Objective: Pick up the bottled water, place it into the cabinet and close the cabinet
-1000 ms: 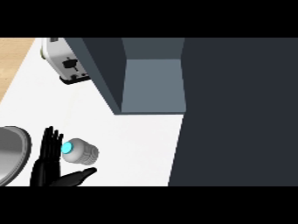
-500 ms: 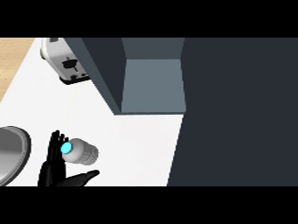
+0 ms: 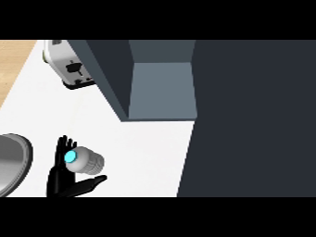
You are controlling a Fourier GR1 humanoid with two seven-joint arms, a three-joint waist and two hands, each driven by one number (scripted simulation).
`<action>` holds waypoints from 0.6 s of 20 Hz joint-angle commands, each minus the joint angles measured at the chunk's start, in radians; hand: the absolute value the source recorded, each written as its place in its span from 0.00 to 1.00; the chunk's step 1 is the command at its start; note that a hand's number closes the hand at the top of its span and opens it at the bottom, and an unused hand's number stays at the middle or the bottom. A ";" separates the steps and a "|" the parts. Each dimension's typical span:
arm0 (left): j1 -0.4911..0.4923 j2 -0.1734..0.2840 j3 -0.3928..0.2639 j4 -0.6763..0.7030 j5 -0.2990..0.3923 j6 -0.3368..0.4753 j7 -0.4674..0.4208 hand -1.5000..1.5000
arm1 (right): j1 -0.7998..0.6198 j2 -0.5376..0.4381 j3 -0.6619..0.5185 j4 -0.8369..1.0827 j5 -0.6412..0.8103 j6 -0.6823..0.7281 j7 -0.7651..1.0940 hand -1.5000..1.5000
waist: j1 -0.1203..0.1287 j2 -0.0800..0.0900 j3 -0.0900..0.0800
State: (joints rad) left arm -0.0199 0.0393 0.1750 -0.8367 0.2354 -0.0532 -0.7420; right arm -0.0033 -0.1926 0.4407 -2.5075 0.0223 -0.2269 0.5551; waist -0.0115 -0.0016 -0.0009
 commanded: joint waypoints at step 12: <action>-0.148 0.000 0.030 0.204 0.069 -0.173 -0.034 1.00 | 0.146 -0.025 0.004 -0.138 0.044 0.010 -0.047 0.00 | 0.001 0.000 0.000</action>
State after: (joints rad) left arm -0.1445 0.0438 0.2070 -0.6638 0.2797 -0.1579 -0.7966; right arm 0.0914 -0.2135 0.4126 -2.5043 0.0206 -0.2143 0.4659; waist -0.0098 -0.0044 0.0073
